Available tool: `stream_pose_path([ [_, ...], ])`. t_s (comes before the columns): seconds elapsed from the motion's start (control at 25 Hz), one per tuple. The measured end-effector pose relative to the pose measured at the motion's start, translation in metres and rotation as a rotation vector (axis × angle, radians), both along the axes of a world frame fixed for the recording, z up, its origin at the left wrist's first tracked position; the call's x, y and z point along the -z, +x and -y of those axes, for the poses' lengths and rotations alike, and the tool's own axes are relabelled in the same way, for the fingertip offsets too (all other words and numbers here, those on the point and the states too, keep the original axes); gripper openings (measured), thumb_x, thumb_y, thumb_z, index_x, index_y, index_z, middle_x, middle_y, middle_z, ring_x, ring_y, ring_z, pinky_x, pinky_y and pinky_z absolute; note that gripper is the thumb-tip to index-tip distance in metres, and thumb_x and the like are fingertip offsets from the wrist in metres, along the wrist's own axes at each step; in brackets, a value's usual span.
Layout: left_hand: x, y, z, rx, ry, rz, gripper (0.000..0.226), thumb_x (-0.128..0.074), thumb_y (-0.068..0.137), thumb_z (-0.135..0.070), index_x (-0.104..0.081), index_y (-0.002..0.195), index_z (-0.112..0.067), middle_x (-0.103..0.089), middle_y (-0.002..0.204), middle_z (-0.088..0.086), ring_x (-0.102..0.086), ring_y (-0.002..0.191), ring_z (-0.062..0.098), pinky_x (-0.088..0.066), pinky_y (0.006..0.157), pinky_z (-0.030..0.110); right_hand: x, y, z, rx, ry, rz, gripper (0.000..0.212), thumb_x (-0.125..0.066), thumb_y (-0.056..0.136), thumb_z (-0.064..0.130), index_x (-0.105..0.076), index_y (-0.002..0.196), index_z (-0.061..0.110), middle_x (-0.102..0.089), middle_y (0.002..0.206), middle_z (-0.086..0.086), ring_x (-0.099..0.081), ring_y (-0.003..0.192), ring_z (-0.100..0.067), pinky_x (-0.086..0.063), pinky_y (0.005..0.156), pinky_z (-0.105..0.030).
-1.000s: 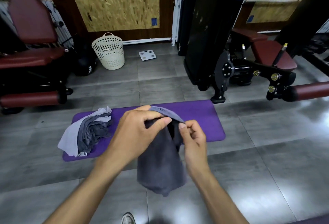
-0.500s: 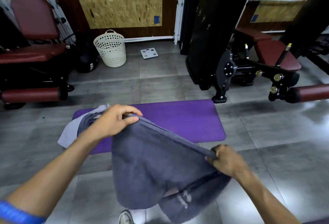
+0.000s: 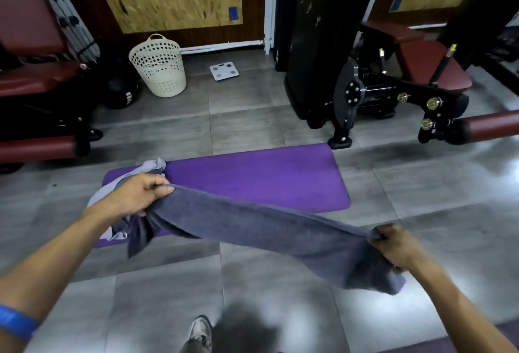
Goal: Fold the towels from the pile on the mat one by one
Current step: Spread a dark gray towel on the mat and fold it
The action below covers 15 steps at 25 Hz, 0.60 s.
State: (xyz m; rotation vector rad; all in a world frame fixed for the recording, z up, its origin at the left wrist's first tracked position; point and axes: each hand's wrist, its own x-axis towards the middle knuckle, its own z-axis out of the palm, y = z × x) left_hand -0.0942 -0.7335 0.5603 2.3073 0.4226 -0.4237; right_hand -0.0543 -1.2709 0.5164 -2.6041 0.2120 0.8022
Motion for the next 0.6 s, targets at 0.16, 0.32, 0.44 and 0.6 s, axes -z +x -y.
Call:
stream_pose_path([
  [0.16, 0.022, 0.038, -0.016, -0.446, -0.247, 0.135, 0.037, -0.052, 0.099, -0.032, -0.055, 0.080, -0.001, -0.041, 0.069, 0.010, -0.043, 0.065, 0.020, -0.055, 0.049, 0.028, -0.002, 0.053, -0.042, 0.424, 0.381, 0.119, 0.016, -0.067, 0.090, 0.012, -0.062, 0.078, 0.004, -0.045, 0.059, -0.008, -0.047, 0.051, -0.023, -0.054, 0.042, -0.034],
  [0.32, 0.063, 0.087, -0.039, -0.790, -0.366, 0.344, 0.025, -0.048, 0.102, -0.025, -0.059, 0.095, -0.005, -0.058, 0.080, 0.013, -0.056, 0.072, 0.025, -0.059, 0.059, 0.034, 0.019, 0.114, -0.100, 0.364, 0.511, 0.136, 0.028, -0.072, 0.085, 0.006, -0.050, 0.069, -0.001, -0.038, 0.054, -0.009, -0.038, 0.050, -0.019, -0.039, 0.039, -0.024],
  [0.44, 0.127, 0.131, -0.087, -0.612, -0.036, 0.277, 0.029, -0.051, 0.100, -0.020, -0.056, 0.077, -0.003, -0.057, 0.071, 0.012, -0.054, 0.071, 0.023, -0.048, 0.065, 0.038, 0.071, 0.155, -0.136, 0.342, 0.382, 0.090, 0.039, -0.076, 0.079, 0.003, -0.044, 0.058, 0.005, -0.037, 0.051, -0.008, -0.035, 0.051, -0.015, -0.029, 0.040, -0.020],
  [0.6, 0.226, 0.153, -0.148, -0.235, 0.193, -0.188, 0.039, -0.067, 0.090, -0.016, -0.056, 0.054, -0.022, -0.062, 0.068, 0.024, -0.060, 0.066, 0.024, -0.039, 0.064, 0.035, 0.167, 0.185, -0.155, 0.102, 0.016, -0.257, 0.034, -0.084, 0.070, 0.026, -0.053, 0.056, 0.020, -0.050, 0.047, 0.002, -0.048, 0.045, -0.015, -0.036, 0.045, -0.025],
])
